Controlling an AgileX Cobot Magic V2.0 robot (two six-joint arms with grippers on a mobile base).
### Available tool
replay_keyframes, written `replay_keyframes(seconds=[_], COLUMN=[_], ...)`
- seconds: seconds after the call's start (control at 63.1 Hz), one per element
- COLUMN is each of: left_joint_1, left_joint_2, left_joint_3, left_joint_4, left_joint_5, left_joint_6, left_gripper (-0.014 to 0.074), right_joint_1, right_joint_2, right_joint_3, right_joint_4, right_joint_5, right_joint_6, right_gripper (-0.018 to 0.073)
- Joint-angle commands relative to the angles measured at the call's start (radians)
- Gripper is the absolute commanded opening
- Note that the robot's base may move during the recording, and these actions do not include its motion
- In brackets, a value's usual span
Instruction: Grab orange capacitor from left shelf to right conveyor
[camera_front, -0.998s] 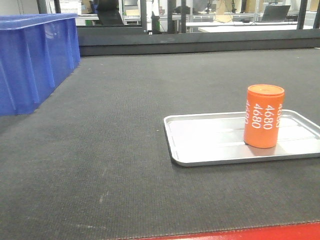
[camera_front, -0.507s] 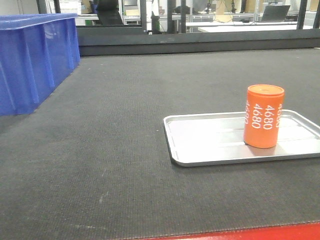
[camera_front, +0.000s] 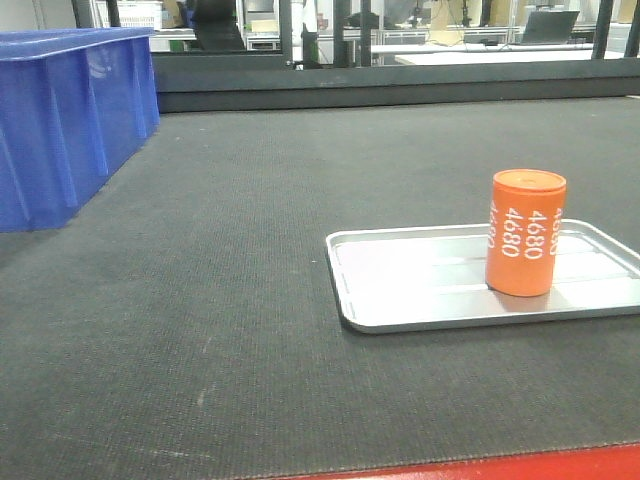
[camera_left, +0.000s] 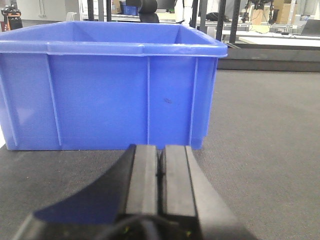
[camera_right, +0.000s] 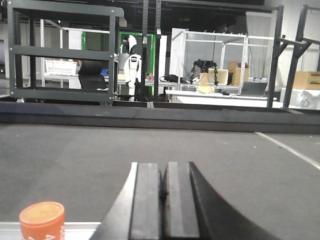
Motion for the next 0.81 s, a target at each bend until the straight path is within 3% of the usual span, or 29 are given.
replay_keyframes(seconds=[0.0,0.253,0.364,0.792], left_joint_1=[-0.001,-0.001,-0.001,-0.001], left_joint_2=[-0.009,-0.009,-0.009,-0.009], left_joint_3=[0.022,0.022,0.022,0.022], left_joint_4=[-0.001,-0.001,-0.001,-0.001], left_joint_5=[-0.09,-0.09,-0.09,-0.09], left_joint_6=[-0.002,-0.002,-0.002,-0.002], left_gripper=[-0.0126,-0.0126,-0.0126,-0.0126], right_joint_1=[-0.006,-0.006,0.01,0.037], right_joint_2=[-0.021,-0.021,-0.021,-0.021], right_joint_3=[-0.021,-0.02,-0.02,-0.02], right_joint_4=[-0.004,-0.092,-0.092,-0.08], right_joint_5=[-0.086,-0.027,0.023,-0.013], right_joint_6=[0.061,0.112,0.112,0.112], right_gripper=[0.0049,0.0049,0.0049,0.0049])
